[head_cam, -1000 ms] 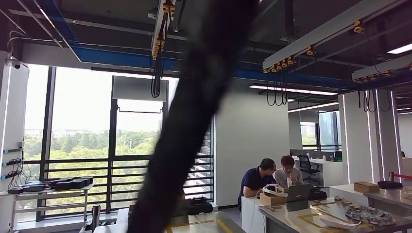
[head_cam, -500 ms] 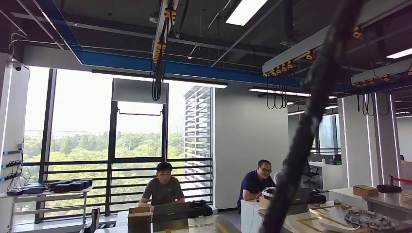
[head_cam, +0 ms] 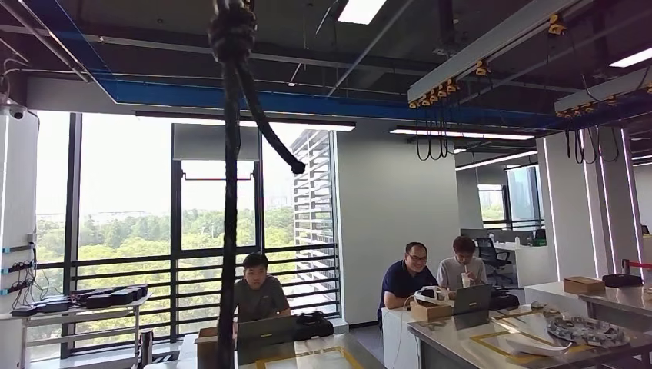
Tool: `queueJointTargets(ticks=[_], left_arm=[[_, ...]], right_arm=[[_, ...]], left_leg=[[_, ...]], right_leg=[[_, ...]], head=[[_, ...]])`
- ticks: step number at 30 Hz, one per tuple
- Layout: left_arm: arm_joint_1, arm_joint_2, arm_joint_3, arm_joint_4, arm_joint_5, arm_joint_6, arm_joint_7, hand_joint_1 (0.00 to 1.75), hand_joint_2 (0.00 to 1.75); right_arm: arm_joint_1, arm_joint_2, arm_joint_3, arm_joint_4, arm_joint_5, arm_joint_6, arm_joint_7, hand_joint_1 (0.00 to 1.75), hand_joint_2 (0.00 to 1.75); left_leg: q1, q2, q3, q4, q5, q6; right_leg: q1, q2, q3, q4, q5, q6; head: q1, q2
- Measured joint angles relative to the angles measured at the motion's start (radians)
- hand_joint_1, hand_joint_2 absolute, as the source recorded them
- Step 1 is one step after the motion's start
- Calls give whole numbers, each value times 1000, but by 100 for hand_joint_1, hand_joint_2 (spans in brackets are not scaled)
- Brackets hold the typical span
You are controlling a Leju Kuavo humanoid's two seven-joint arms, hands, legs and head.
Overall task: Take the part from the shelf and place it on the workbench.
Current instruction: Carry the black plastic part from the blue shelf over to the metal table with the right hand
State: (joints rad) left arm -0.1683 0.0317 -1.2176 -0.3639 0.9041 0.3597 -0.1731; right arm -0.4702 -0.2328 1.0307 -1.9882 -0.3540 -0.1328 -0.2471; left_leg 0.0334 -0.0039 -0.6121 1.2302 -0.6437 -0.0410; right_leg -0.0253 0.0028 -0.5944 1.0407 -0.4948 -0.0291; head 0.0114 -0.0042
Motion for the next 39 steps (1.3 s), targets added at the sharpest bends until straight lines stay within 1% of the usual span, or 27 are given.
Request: queueJointTargets(ticks=[1,2,3,5,6,8,11,12,13,15,16,17,18,19,21,22,24,27,28,30,31,32,33,34,36,37,39], left_arm=[[1,0,0,0,0,0,0,0,175],[2,0,0,0,0,0,1,0,175],[3,0,0,0,0,0,1,0,175],[2,1,0,0,0,0,1,0,175],[1,2,0,0,0,0,1,0,175],[-1,4,-1,0,-1,0,1,0,175],[-3,5,-1,0,-1,0,2,0,175],[-3,6,-1,0,-1,0,2,0,175],[-4,6,-1,0,-1,1,2,0,175],[-5,6,-1,0,-2,0,2,0,175],[-5,6,-1,0,-2,0,2,0,175],[-5,6,-1,0,-2,0,2,0,175],[-4,5,-1,0,-2,0,2,0,175],[-4,5,-1,0,-2,0,2,0,175],[-5,4,-1,0,-2,0,2,0,175],[-6,4,-2,-1,-1,0,2,0,175],[-7,3,-2,-1,-2,0,2,0,175],[-8,2,-2,-1,-2,0,2,0,175],[-9,2,-2,-1,-2,0,2,0,175],[-8,2,-2,-1,-2,0,2,0,175],[-6,2,-3,-1,-2,0,2,0,175],[-4,2,-3,-1,-2,0,2,0,175],[-3,2,-3,-1,-2,0,2,0,175],[-3,2,-3,-1,-2,0,2,0,175],[-3,2,-3,-1,-2,0,2,0,175],[-4,2,-4,-1,-2,0,2,0,175],[-5,2,-4,-1,-2,0,2,0,175]], right_arm=[[0,0,0,0,0,0,0,175,175],[0,0,0,0,0,0,0,175,175],[0,0,1,0,0,0,0,175,175],[-1,0,0,1,0,0,0,175,175],[-3,0,0,1,0,0,0,175,175],[-4,0,0,2,0,0,0,175,175],[-8,0,-1,2,-1,0,0,175,175],[-10,0,-1,2,-1,0,0,175,175],[-12,0,-1,2,-1,1,0,175,175],[-14,-1,-1,4,-1,1,0,175,175],[-14,-1,0,5,-2,1,0,175,175],[-13,-1,0,7,-2,1,0,175,175],[-13,-2,0,8,-3,1,0,175,175],[-13,-2,0,9,-3,1,0,175,175],[-15,-2,0,11,-4,1,0,175,175],[-16,-2,0,12,-4,2,0,175,175],[-16,-1,0,13,-4,2,0,175,175],[-16,-1,-1,14,-7,2,0,175,175],[-17,-1,-1,14,-7,3,0,175,175],[-16,0,0,14,-7,3,0,175,175],[-16,0,0,14,-7,3,0,175,175],[-15,0,0,14,-7,3,0,175,175],[-15,0,1,14,-7,3,0,175,175],[-14,0,1,14,-8,3,0,175,175],[-15,0,1,14,-8,3,0,175,175],[-15,0,0,14,-8,2,0,175,175],[-16,0,0,14,-8,1,0,175,175]], left_leg=[[-2,0,-33,50,-6,4],[-5,0,-54,67,7,11],[-9,0,-55,43,43,20],[-22,-1,-23,-68,130,45],[-28,0,-5,-120,159,57],[-38,0,18,-170,169,69],[-35,0,35,-205,166,68],[-31,-1,40,-215,168,68],[-28,-1,46,-223,170,68],[-28,0,49,-225,167,71],[-28,0,50,-224,164,72],[-28,0,52,-224,161,71],[-27,0,56,-222,158,70],[-27,-1,60,-220,153,68],[-28,-1,68,-213,141,59],[-30,-1,69,-211,136,54],[-33,0,69,-208,132,43],[-30,1,64,-191,113,27],[-29,1,50,-157,92,21],[-25,1,-8,-37,40,13],[-23,1,-39,23,21,10],[-22,1,-61,59,20,9],[-20,1,-67,59,37,9],[-20,1,-55,20,73,11],[-20,1,-5,-106,147,17],[-22,1,18,-157,163,21],[-26,0,35,-192,158,31]], right_leg=[[4,0,4,0,-4,-3],[9,1,10,0,-8,-6],[14,2,18,0,-14,-7],[21,4,36,-2,-24,-8],[23,5,43,-3,-29,-6],[23,4,46,-7,-33,2],[21,0,44,-7,-38,20],[21,0,36,10,-49,24],[20,0,16,48,-69,29],[18,1,-54,168,-114,36],[17,1,-88,221,-123,40],[15,0,-110,245,-116,43],[14,0,-113,233,-90,44],[14,0,-99,186,-50,44],[14,-1,-49,64,16,40],[15,-1,-31,22,30,35],[18,2,-21,-2,24,23],[13,2,-14,-9,21,5],[11,1,-10,-12,20,0],[10,-1,-4,-13,16,-6],[10,-1,-2,-13,14,-7],[10,0,1,-13,11,-7],[10,1,4,-12,9,-6],[10,2,9,-12,6,-3],[11,4,20,-12,0,4],[13,4,22,-12,-3,9],[14,3,21,-13,-4,21]], head=[[2,0],[4,0],[5,0],[6,0],[6,0],[5,0],[5,0],[4,0],[1,0],[-5,0],[-7,0],[-10,0],[-12,0],[-14,0],[-15,0],[-15,0],[-13,0],[-11,0],[-10,0],[-5,0],[-3,0],[-1,0],[0,0],[1,0],[3,0],[4,0],[3,0]])
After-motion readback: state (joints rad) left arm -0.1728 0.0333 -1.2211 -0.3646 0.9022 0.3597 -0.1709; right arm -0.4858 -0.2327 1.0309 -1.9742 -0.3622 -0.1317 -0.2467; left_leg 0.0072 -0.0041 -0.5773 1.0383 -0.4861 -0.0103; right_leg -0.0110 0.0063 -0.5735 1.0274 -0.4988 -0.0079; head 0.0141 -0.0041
